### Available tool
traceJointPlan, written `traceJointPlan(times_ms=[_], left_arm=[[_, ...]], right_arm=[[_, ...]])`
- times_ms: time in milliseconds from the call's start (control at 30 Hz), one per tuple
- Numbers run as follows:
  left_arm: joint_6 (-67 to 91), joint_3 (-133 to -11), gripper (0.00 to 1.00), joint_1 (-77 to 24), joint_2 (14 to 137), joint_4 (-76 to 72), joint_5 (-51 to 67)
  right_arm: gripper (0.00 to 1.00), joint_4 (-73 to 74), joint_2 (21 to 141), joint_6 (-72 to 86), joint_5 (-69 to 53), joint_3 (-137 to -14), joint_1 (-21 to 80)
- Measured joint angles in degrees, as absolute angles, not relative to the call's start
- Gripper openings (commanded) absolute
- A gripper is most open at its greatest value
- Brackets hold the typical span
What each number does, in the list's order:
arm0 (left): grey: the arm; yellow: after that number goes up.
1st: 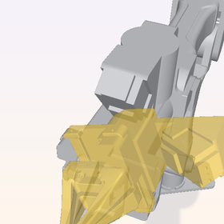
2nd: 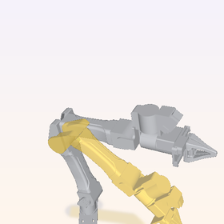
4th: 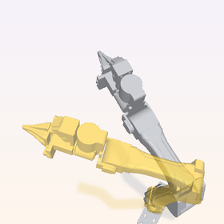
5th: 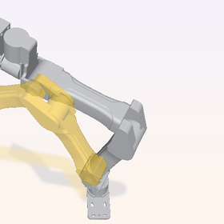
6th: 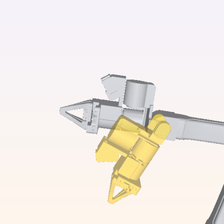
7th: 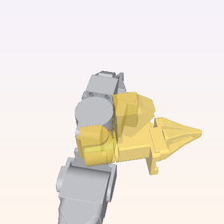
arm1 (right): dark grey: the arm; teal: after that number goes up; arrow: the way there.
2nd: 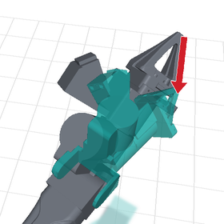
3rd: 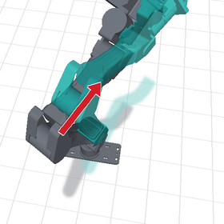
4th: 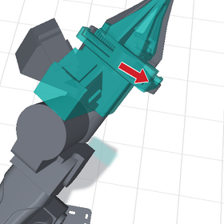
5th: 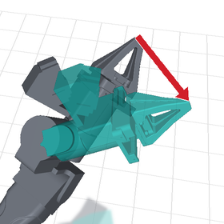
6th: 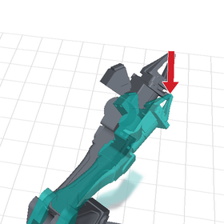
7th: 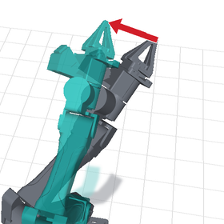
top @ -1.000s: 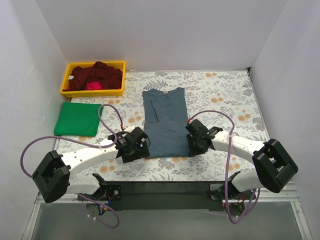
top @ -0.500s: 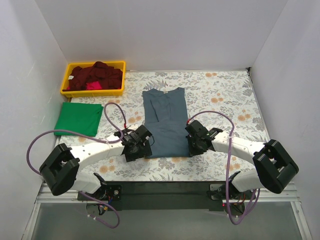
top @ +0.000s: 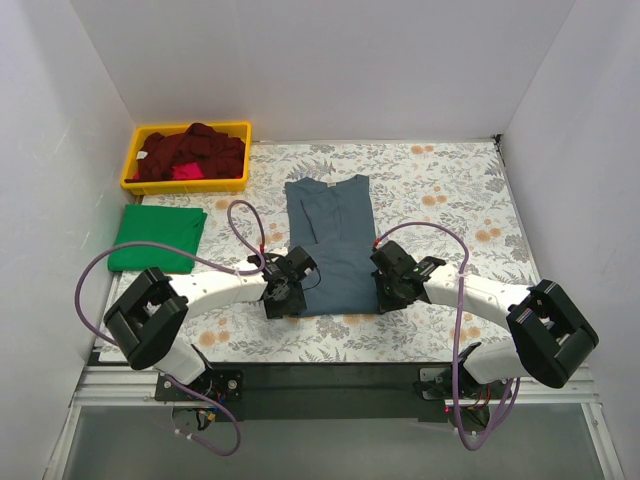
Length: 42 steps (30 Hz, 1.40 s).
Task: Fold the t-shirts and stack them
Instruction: Fold the tshirt
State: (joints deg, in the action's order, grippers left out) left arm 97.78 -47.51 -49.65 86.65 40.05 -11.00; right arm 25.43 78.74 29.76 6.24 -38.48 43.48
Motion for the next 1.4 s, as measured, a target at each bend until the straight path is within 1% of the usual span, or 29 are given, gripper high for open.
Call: traceJointPlan(times_ms=[233, 333, 467, 500, 533, 767, 833, 933, 1067, 1133, 1200, 1267, 1333, 1400], left_arm=[[96.90, -50.78, 0.38, -51.53, 90.45, 41.80, -11.20], [96.90, -51.44, 0.32, -51.86, 91.15, 42.02, -11.20], [97.14, -51.86, 0.12, -52.01, 91.72, 41.28, -10.94], [97.17, -52.01, 0.03, -52.03, 91.92, 40.97, -10.68], [97.25, -52.16, 0.00, -52.05, 92.09, 40.75, -10.44], [98.50, -48.97, 0.00, -53.87, 89.03, 39.40, -10.26], [100.75, -47.11, 0.00, -57.30, 86.78, 40.69, -10.35], [104.95, -44.58, 0.00, -65.01, 83.22, 46.13, -8.03], [110.26, -42.87, 0.00, -73.36, 78.96, 53.06, -2.68], [112.03, -43.64, 0.00, -75.66, 76.18, 55.83, -0.51], [112.90, -45.58, 0.00, -75.92, 73.93, 58.30, 0.03], [113.25, -48.56, 0.00, -74.70, 71.40, 60.86, -0.36], [112.51, -51.27, 0.00, -71.05, 68.82, 62.83, -1.10], [109.84, -53.06, 0.00, -64.66, 66.83, 63.48, -1.48]], right_arm=[[0.01, 25.41, 78.74, 29.71, 6.50, -38.50, 43.70], [0.01, 25.43, 78.74, 29.65, 6.50, -38.57, 43.70], [0.01, 25.43, 78.74, 29.47, 6.55, -38.59, 43.79], [0.01, 25.43, 78.76, 29.34, 6.52, -38.63, 43.79], [0.01, 25.45, 78.83, 29.21, 6.50, -38.70, 43.79], [0.01, 25.36, 76.97, 28.53, 5.98, -37.34, 44.60], [0.01, 25.54, 74.48, 29.10, 4.95, -35.77, 46.13], [0.01, 29.17, 69.10, 31.05, 1.21, -32.47, 49.82], [0.01, 38.72, 62.65, 34.72, -4.58, -30.41, 54.83], [0.01, 43.81, 59.79, 35.88, -6.61, -31.35, 55.92], [0.01, 49.23, 58.00, 36.05, -7.01, -34.68, 55.92], [0.01, 54.33, 58.24, 35.29, -5.89, -40.60, 55.24], [0.01, 57.69, 60.36, 33.58, -3.77, -47.66, 53.71], [0.01, 59.86, 63.55, 31.09, -1.61, -54.11, 51.57]])
